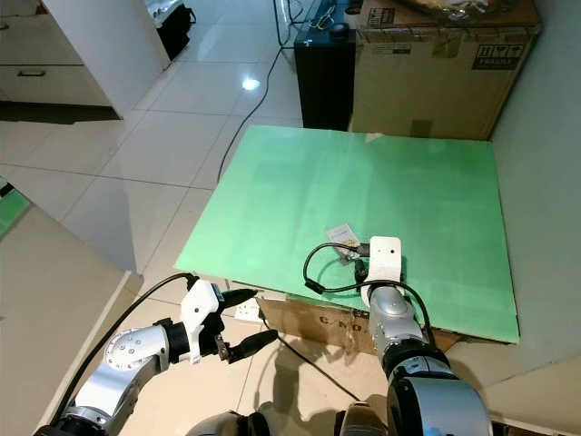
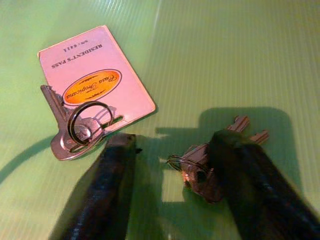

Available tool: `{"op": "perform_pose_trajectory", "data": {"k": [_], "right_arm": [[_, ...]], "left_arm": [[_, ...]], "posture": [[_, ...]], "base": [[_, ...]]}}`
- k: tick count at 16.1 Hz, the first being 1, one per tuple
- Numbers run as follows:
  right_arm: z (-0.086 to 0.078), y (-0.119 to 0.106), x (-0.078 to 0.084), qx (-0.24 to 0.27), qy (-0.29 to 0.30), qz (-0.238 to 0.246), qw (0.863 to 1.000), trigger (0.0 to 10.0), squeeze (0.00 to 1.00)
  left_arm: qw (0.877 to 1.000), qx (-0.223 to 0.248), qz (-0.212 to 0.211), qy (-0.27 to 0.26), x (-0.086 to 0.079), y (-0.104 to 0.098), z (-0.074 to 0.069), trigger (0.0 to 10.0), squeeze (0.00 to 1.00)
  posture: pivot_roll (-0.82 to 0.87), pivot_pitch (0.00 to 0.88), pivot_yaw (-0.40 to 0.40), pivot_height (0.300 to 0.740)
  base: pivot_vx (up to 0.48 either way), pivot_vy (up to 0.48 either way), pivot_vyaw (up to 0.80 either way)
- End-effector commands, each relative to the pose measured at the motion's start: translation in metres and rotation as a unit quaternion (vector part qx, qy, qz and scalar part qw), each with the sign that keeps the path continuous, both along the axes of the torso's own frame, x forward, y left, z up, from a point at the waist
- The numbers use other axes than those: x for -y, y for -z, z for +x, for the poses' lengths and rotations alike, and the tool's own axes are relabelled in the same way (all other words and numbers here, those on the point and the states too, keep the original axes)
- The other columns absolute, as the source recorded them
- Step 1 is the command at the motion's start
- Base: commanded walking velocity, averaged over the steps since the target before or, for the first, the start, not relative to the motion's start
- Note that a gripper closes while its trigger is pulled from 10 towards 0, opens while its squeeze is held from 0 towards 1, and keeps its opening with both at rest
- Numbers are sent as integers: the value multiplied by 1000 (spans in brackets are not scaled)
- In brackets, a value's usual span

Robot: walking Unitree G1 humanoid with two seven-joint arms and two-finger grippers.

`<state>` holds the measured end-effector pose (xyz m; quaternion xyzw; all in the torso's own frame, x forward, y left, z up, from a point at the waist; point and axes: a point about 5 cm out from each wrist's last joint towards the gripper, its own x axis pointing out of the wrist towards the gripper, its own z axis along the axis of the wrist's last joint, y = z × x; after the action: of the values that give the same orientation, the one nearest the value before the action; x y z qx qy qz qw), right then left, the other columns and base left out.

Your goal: Hang keys on a hook

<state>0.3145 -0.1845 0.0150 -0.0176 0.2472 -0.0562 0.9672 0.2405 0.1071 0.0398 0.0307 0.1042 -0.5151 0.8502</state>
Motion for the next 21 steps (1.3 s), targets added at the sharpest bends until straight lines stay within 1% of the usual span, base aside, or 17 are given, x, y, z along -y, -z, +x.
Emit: {"op": "perform_pose_trajectory", "data": {"k": [1,5,7,8,10,14,15,16,18,19,21], "right_arm": [[-10,14,-11,-33,-11,23,999,0,0],[-10,13,-17,-24,-21,24,999,0,0],[-6,8,-21,-4,-35,11,999,0,0],[3,-4,-25,31,-51,-3,998,0,0],[11,-17,-29,69,-64,-17,995,0,0],[17,-36,-36,136,-83,-33,987,0,0],[17,-38,-37,143,-86,-36,985,0,0],[18,-44,-36,156,-87,-39,983,0,0],[21,-45,-31,154,-80,-43,984,0,0],[26,-52,-27,161,-75,-48,983,0,0],[32,-62,-27,173,-78,-64,980,0,0]], "left_arm": [[1000,5,9,2,-4,-3,2,10000,0],[1000,5,7,2,-2,-2,3,10000,0],[1000,5,5,1,2,-1,4,10000,0],[1000,8,-1,0,7,-2,8,10000,0],[1000,11,-5,-1,12,-3,12,10000,0],[1000,16,-16,4,24,-5,20,10000,0],[1000,17,-18,5,26,-5,22,10000,0],[1000,20,-23,8,33,-7,26,10000,0],[999,23,-24,12,37,-8,30,10000,0],[999,24,-23,16,39,-9,32,10000,0],[999,26,-22,18,40,-10,34,10000,0]], "posture": [[-21,172,203,740],[-29,170,199,740],[-44,151,189,740],[-58,131,180,740],[-72,109,176,740],[-113,56,172,740],[-126,39,172,740],[-144,18,178,740],[-152,8,189,740],[-156,0,200,740],[-163,0,209,740]], "base": [[0,0,0],[0,0,0],[0,0,0],[0,0,0],[0,0,0],[0,0,0],[0,0,0],[0,0,0],[0,0,0],[0,0,0],[0,0,0]]}}
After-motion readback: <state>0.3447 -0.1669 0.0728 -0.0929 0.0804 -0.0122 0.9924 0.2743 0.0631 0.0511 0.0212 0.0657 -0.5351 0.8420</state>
